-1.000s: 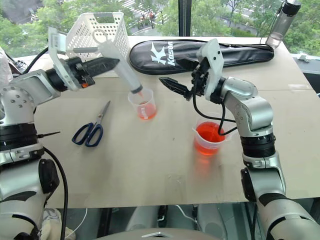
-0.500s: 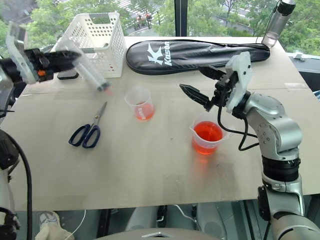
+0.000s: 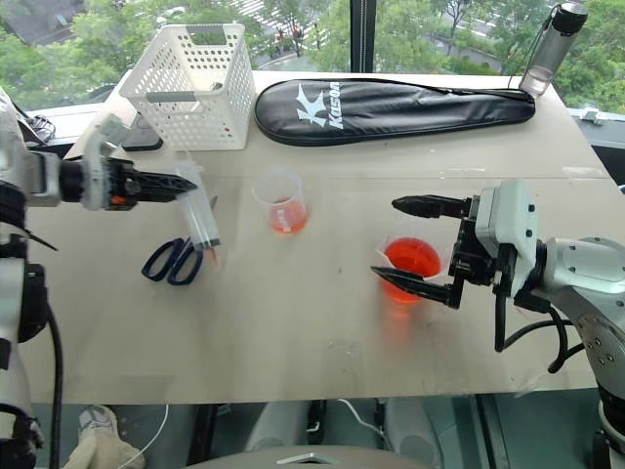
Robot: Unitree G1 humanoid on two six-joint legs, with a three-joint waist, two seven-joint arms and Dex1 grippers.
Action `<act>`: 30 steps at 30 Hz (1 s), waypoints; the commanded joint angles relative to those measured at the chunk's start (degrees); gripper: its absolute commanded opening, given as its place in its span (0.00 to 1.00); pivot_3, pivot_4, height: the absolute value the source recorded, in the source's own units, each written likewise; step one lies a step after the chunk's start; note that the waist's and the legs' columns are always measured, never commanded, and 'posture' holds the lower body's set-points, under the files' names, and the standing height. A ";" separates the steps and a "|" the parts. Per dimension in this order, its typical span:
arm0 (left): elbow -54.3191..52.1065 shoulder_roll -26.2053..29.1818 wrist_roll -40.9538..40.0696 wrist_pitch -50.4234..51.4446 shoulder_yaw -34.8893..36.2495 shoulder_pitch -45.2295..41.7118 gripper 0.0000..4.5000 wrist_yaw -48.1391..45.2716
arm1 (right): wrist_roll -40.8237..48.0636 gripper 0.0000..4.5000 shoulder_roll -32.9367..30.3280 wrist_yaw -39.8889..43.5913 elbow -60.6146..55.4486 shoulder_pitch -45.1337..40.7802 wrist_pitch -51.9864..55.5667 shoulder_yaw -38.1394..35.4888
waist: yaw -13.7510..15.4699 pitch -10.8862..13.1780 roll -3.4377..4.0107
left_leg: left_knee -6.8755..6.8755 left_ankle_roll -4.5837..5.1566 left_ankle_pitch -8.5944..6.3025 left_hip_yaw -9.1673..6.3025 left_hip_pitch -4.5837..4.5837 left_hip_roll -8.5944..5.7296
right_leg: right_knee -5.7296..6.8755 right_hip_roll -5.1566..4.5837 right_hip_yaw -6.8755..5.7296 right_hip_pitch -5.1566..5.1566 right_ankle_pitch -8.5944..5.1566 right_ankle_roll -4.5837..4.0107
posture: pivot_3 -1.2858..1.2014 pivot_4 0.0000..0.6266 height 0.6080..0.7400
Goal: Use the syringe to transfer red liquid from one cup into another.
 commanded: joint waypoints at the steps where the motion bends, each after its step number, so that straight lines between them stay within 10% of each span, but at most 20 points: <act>1: 3.17 -3.39 3.44 -3.13 -1.16 -2.87 0.36 -2.65 | 0.64 0.99 -1.74 -1.30 -3.43 1.85 -0.92 -1.66 | -0.02 0.00 -0.01 | 0.00 -0.01 0.00 0.00 0.00 0.00 | -0.01 0.00 0.00 0.00 0.00 0.00 | 0.52 0.24 0.88; 14: 11.08 -11.01 13.60 -12.64 -1.36 -3.48 0.36 -0.45 | 4.31 0.99 -3.22 -8.49 -11.30 10.64 -0.61 -6.77 | -0.45 -0.03 -0.07 | 0.00 0.06 -0.03 0.04 0.02 0.02 | -0.04 0.00 0.07 0.01 0.00 0.00 | 0.52 0.24 0.88; 19: 9.69 -10.30 14.26 -11.01 0.92 -2.78 0.92 1.19 | 8.03 1.00 -4.01 -10.43 -13.18 12.07 -0.19 -8.39 | -0.24 -0.03 -0.08 | 0.01 0.07 -0.04 -0.01 0.00 0.04 | 0.00 0.02 0.09 0.01 0.00 0.00 | 0.52 0.24 0.88; 22: 3.71 -7.32 12.75 -6.37 2.77 -1.12 1.00 0.97 | 10.06 1.00 -4.41 -11.94 -13.81 13.66 -0.20 -9.46 | -0.22 -0.04 -0.12 | 0.05 -0.01 0.01 -0.02 -0.04 0.03 | -0.02 0.00 0.12 0.01 0.00 0.00 | 0.52 0.24 0.88; 30: -35.85 -8.11 -1.16 -8.76 35.12 15.22 1.00 18.02 | 10.95 1.00 -4.62 -13.13 -11.88 16.10 -1.65 -11.30 | 0.05 -0.07 -0.16 | 0.13 -0.12 0.07 -0.11 0.01 0.08 | 0.00 -0.12 0.10 0.11 0.00 0.00 | 0.52 0.24 0.88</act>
